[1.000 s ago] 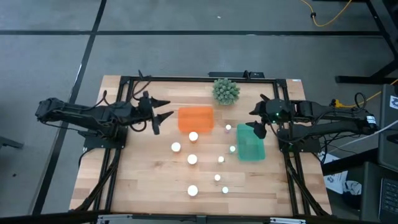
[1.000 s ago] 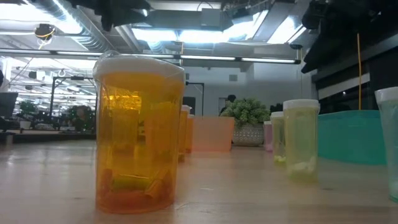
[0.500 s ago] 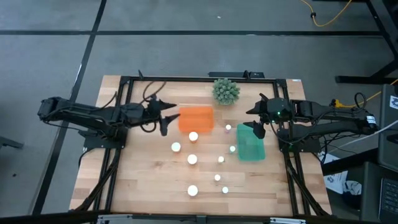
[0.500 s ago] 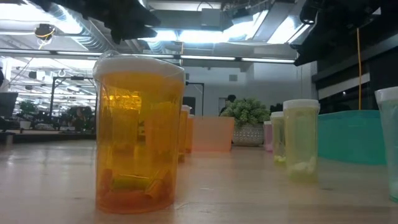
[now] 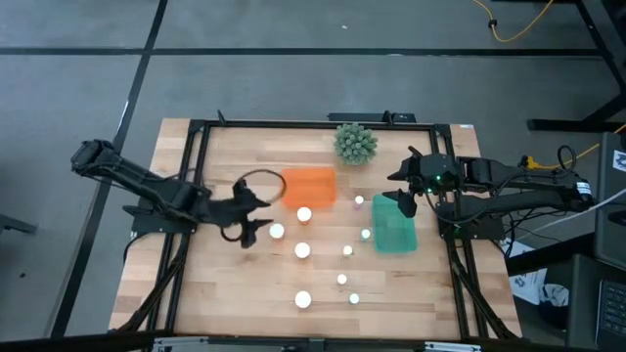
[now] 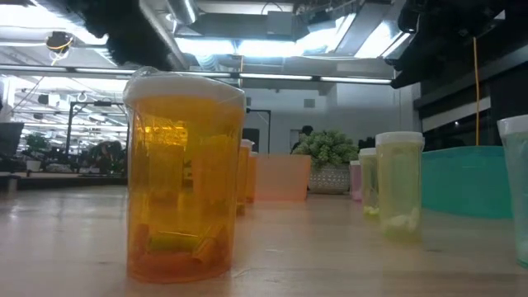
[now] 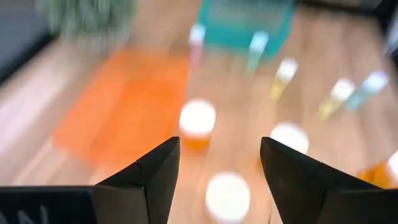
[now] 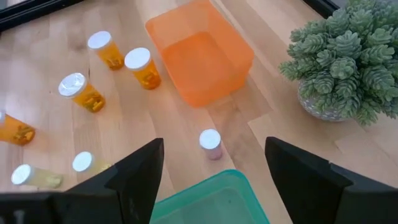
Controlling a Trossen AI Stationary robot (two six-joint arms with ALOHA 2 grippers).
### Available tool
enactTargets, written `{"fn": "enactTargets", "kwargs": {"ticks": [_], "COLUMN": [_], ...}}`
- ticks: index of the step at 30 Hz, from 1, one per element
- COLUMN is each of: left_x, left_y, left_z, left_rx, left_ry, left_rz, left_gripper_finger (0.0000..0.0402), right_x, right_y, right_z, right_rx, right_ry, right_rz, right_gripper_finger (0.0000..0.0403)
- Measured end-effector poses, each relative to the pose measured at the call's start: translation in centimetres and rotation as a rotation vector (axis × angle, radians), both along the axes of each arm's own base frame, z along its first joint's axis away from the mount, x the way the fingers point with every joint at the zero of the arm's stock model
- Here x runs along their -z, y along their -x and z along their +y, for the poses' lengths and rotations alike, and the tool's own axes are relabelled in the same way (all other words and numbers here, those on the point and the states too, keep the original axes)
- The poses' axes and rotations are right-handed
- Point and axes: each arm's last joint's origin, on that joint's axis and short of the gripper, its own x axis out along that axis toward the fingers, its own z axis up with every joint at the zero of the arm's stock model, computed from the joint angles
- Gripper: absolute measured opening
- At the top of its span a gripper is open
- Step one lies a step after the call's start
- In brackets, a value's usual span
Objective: Pick and place medicine bottles into bin by pill shape (circle, oval)
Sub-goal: Put the orange pill bottle into the orange bin
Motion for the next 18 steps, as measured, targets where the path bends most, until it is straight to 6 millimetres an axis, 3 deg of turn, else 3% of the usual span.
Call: {"fn": "enactTargets", "kwargs": {"ticks": [10,18], "left_x": [2.4,3.2], "left_y": [-1.9,-2.3], "left_z": [-2.5,-2.7], "left_rx": [0.092,0.103], "left_ry": [0.027,0.009], "left_rz": [0.303,0.349], "left_gripper_finger": [0.0215,0.0215], "right_x": [0.0,0.2], "right_y": [0.0,0.1], "right_z": [0.0,0.0], "right_rx": [0.001,0.0], "right_ry": [-0.001,-0.002], "right_rz": [0.002,0.021], "right_gripper_finger": [0.0281,0.0281]}}
